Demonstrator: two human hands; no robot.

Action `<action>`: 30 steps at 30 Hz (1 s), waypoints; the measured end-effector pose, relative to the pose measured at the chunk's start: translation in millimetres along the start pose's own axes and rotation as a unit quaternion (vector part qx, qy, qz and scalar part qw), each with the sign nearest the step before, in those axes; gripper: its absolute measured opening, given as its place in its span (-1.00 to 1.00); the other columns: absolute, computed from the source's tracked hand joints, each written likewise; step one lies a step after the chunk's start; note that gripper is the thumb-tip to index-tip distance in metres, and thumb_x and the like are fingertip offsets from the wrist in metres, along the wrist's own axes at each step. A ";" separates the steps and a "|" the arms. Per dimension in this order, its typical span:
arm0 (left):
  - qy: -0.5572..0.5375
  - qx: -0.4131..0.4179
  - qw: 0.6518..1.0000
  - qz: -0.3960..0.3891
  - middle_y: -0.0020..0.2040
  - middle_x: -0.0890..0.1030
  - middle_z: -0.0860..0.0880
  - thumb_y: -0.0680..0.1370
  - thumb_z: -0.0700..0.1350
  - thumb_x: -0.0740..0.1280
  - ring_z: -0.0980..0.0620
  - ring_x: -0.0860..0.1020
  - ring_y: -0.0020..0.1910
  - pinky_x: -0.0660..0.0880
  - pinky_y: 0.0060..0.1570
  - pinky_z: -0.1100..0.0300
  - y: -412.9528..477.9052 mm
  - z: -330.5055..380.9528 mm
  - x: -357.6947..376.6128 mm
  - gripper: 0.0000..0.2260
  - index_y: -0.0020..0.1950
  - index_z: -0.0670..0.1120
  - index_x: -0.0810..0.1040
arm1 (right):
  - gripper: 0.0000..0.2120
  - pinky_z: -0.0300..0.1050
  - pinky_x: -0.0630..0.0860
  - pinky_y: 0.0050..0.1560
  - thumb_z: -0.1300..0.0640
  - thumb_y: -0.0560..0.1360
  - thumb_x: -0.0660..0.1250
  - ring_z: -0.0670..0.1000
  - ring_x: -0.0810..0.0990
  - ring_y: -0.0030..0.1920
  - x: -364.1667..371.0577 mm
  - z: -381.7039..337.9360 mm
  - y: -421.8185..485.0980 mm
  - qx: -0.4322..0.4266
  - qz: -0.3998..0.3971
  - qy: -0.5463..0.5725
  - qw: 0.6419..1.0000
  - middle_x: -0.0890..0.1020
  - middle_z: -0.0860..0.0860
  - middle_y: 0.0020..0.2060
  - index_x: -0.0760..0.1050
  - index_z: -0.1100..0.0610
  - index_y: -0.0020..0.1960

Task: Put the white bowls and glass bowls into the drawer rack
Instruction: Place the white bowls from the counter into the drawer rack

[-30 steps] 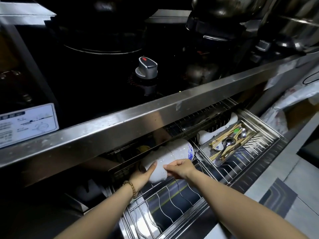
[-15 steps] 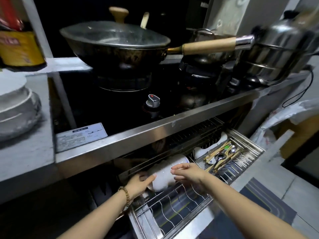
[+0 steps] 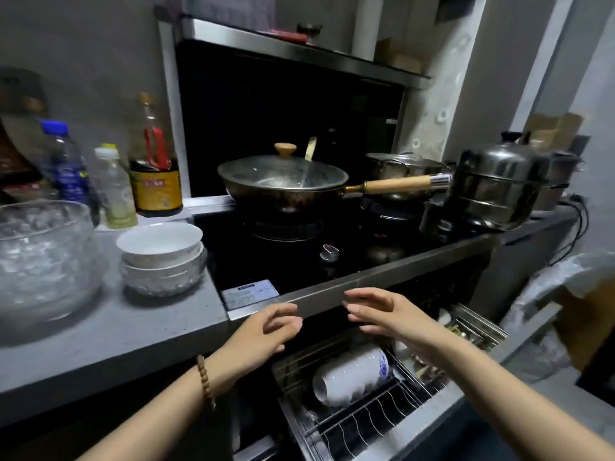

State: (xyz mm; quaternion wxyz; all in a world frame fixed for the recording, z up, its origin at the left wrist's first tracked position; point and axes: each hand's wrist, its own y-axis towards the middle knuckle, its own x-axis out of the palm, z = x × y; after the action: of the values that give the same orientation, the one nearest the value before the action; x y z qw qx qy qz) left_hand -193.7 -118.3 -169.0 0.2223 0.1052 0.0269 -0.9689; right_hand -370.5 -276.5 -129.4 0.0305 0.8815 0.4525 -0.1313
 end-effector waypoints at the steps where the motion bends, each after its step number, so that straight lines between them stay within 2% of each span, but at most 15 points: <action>1: 0.001 0.018 1.000 0.010 0.08 0.62 0.15 0.55 -0.11 0.28 0.20 0.56 0.10 0.49 0.02 0.29 -10.3 11.5 -10.4 -0.77 0.20 0.07 0.46 | -0.76 -0.11 0.52 0.19 0.12 0.46 0.39 -0.06 0.64 0.10 6.5 -13.5 0.1 -0.017 -0.011 -0.004 1.000 0.68 -0.06 0.07 0.55 -0.04 0.11; 5: 0.018 0.098 0.993 0.064 0.11 0.61 0.02 0.52 -0.20 0.31 0.26 0.60 0.01 0.52 -0.10 0.37 -44.1 52.7 -53.8 -0.72 0.22 -0.01 0.46 | -0.69 -0.11 0.52 0.17 0.14 0.47 0.39 -0.10 0.60 0.14 37.7 -59.5 7.8 -0.079 -0.044 -0.035 0.995 0.65 -0.05 0.12 0.52 0.02 0.20; 9: 0.063 0.151 0.978 0.132 0.12 0.62 0.00 0.49 -0.18 0.35 0.15 0.59 0.11 0.54 0.09 0.21 -70.2 84.8 -103.0 -0.68 0.23 -0.02 0.46 | -0.62 -0.19 0.53 0.11 0.12 0.46 0.40 -0.11 0.57 0.19 70.7 -91.5 21.9 -0.117 -0.074 -0.068 0.988 0.60 -0.02 0.19 0.47 0.05 0.27; 11: 0.082 0.170 0.967 0.172 0.11 0.63 -0.02 0.48 -0.19 0.37 0.12 0.58 0.12 0.53 0.12 0.23 -77.6 94.3 -126.7 -0.67 0.23 -0.04 0.47 | -0.59 -0.21 0.54 0.12 0.10 0.46 0.41 -0.12 0.56 0.19 86.8 -104.2 30.8 -0.134 -0.086 -0.084 0.984 0.58 -0.02 0.21 0.46 0.04 0.29; 13: 0.096 0.179 0.958 0.203 0.10 0.63 -0.01 0.47 -0.17 0.38 0.15 0.59 0.08 0.54 0.07 0.31 -81.5 99.1 -148.1 -0.67 0.22 -0.03 0.47 | -0.56 -0.14 0.54 0.18 0.06 0.44 0.43 -0.11 0.56 0.19 101.4 -114.2 41.0 -0.150 -0.090 -0.094 0.980 0.56 -0.03 0.22 0.46 0.01 0.29; 16: 0.141 0.168 0.946 0.239 0.09 0.62 0.10 0.42 -0.03 0.42 0.20 0.58 0.06 0.51 0.00 0.38 -83.7 100.2 -174.7 -0.60 0.24 0.02 0.46 | -0.53 -0.12 0.50 0.24 -0.01 0.39 0.47 -0.10 0.56 0.19 121.3 -124.2 58.1 -0.170 -0.094 -0.102 0.976 0.53 -0.05 0.26 0.46 -0.05 0.27; 18: 0.175 0.159 0.937 0.256 0.11 0.60 0.13 0.40 0.02 0.43 0.19 0.55 0.11 0.47 0.07 0.31 -82.9 98.9 -186.8 -0.55 0.26 0.04 0.45 | -0.53 -0.20 0.47 0.18 -0.06 0.35 0.48 -0.10 0.52 0.22 133.4 -128.9 70.3 -0.183 -0.098 -0.111 0.972 0.49 -0.08 0.29 0.46 -0.13 0.23; 20: 0.189 0.159 0.931 0.270 0.13 0.59 0.12 0.40 0.02 0.44 0.18 0.53 0.15 0.46 0.15 0.23 -80.4 96.1 -194.9 -0.55 0.26 0.05 0.44 | -0.50 -0.17 0.41 0.22 -0.12 0.32 0.49 -0.08 0.45 0.30 145.3 -132.1 82.6 -0.193 -0.102 -0.129 0.967 0.45 -0.12 0.32 0.44 -0.18 0.22; 22: 0.185 0.162 0.928 0.279 0.13 0.58 0.13 0.40 0.01 0.44 0.17 0.52 0.16 0.46 0.13 0.25 -77.4 92.6 -200.3 -0.58 0.23 0.08 0.44 | -0.40 -0.15 0.35 0.25 -0.15 0.29 0.50 -0.05 0.36 0.36 157.3 -132.9 95.5 -0.195 -0.104 -0.147 0.964 0.41 -0.13 0.35 0.42 -0.15 0.28; 23: 0.182 0.161 0.928 0.281 0.12 0.58 0.13 0.40 0.01 0.44 0.16 0.52 0.16 0.45 0.10 0.30 -76.1 91.0 -202.5 -0.59 0.22 0.10 0.43 | -0.35 -0.20 0.35 0.21 -0.16 0.28 0.51 -0.06 0.34 0.36 163.8 -133.3 101.7 -0.194 -0.105 -0.157 0.963 0.38 -0.12 0.37 0.39 -0.12 0.32; 25: 0.182 0.155 0.929 0.282 0.12 0.57 0.15 0.40 0.02 0.44 0.18 0.51 0.15 0.42 0.00 0.40 -73.3 87.6 -204.1 -0.59 0.21 0.13 0.42 | -0.27 -0.41 0.34 0.00 -0.17 0.27 0.51 -0.12 0.34 0.25 175.3 -133.3 110.5 -0.194 -0.107 -0.186 0.957 0.33 -0.10 0.36 0.34 -0.07 0.37; 27: 0.181 0.150 0.929 0.287 0.14 0.57 0.13 0.41 0.03 0.44 0.18 0.50 0.15 0.41 -0.01 0.41 -70.6 82.8 -205.9 -0.57 0.23 0.11 0.42 | -0.25 -0.48 0.34 -0.15 -0.16 0.25 0.53 -0.20 0.38 0.09 186.6 -133.8 120.6 -0.200 -0.107 -0.214 0.950 0.34 -0.06 0.33 0.32 -0.05 0.35; 28: 0.177 0.148 0.929 0.290 0.16 0.57 0.11 0.41 0.02 0.44 0.18 0.50 0.15 0.42 0.00 0.40 -69.3 81.0 -207.0 -0.56 0.25 0.09 0.42 | -0.23 -0.46 0.36 -0.12 -0.17 0.24 0.54 -0.19 0.40 0.07 191.7 -134.1 125.2 -0.197 -0.108 -0.219 0.950 0.34 -0.04 0.33 0.31 -0.06 0.35; 30: 0.170 0.150 0.929 0.294 0.17 0.56 0.11 0.41 0.01 0.44 0.20 0.50 0.16 0.43 0.00 0.38 -67.3 78.2 -209.1 -0.55 0.26 0.08 0.42 | -0.12 -0.32 0.37 0.12 -0.19 0.21 0.55 -0.09 0.38 0.19 199.5 -134.0 133.9 -0.177 -0.108 -0.226 0.952 0.29 -0.02 0.37 0.22 -0.08 0.42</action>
State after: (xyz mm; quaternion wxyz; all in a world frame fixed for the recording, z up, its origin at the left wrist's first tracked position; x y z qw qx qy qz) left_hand -54.3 23.5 -47.1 0.4706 0.3037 -0.1132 -0.8207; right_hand -124.3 -174.6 -60.6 0.2733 0.7550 0.5420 -0.2478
